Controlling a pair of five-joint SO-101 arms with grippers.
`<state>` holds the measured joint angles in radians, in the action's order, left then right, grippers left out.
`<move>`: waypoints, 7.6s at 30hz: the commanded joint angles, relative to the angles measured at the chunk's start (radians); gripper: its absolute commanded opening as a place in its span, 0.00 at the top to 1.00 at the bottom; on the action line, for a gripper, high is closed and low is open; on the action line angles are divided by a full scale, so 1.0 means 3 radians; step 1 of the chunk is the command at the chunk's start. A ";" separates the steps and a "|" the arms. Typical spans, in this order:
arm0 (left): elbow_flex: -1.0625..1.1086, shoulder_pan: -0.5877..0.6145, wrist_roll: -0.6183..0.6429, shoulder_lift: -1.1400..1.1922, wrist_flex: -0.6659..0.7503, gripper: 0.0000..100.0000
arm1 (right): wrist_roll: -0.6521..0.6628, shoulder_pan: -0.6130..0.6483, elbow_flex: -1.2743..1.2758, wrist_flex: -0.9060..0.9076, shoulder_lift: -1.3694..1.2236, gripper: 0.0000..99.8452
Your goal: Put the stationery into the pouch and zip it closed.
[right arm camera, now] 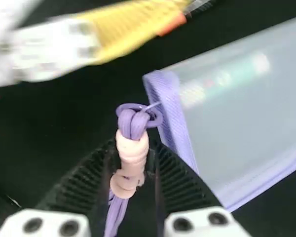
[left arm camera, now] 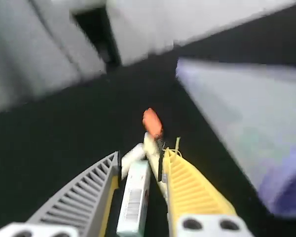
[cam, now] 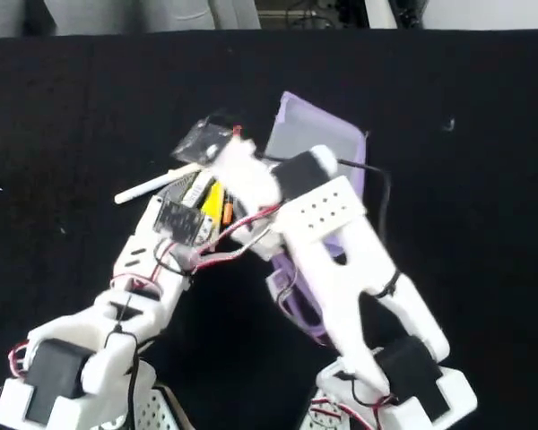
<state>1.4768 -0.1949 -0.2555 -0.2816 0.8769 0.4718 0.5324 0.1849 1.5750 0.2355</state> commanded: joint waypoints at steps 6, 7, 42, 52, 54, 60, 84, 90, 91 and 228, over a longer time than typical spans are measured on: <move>-0.0115 0.0013 0.0286 -0.0061 0.0148 0.85 | -0.0036 0.0087 0.0095 -0.0041 0.0166 0.99; -0.0038 0.0013 0.0409 -0.0061 0.0353 0.85 | -0.0036 0.0087 0.0120 -0.0041 0.0171 0.99; 0.0693 -0.0156 0.0476 -0.0036 0.1207 0.73 | -0.0031 -0.0276 -0.0320 -0.0051 0.0166 0.99; 0.0693 -0.0171 0.0476 -0.0041 0.1207 0.73 | 0.0189 -0.0373 -0.0304 -0.0205 0.0161 0.99; 0.0693 -0.0176 0.0476 -0.0036 0.1207 0.73 | 0.0220 -0.0450 -0.0309 -0.0281 0.0146 0.99; 0.0693 -0.0182 0.0476 -0.0031 0.1207 0.73 | 0.0220 -0.0496 -0.0330 -0.0312 -0.0059 0.99; 0.0693 -0.0263 0.0481 -0.0036 0.1212 0.73 | 0.0220 -0.0496 -0.0330 -0.0793 -0.0463 0.99; 0.0693 -0.0274 0.0476 -0.0026 0.1212 0.73 | 0.0215 -0.0496 -0.0330 -0.0742 -0.0437 0.99; 0.0693 -0.0279 0.0471 -0.0026 0.1207 0.73 | 0.0220 -0.0496 -0.0330 -0.0721 -0.0437 0.99; 0.0243 -0.0289 -0.0210 -0.0026 0.0685 0.97 | 0.0205 0.0020 -0.0192 -0.0118 -0.0151 0.99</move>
<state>1.5643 -0.2793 -0.3030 -0.2800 1.0579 0.5271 0.5247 0.1343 1.5075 0.1082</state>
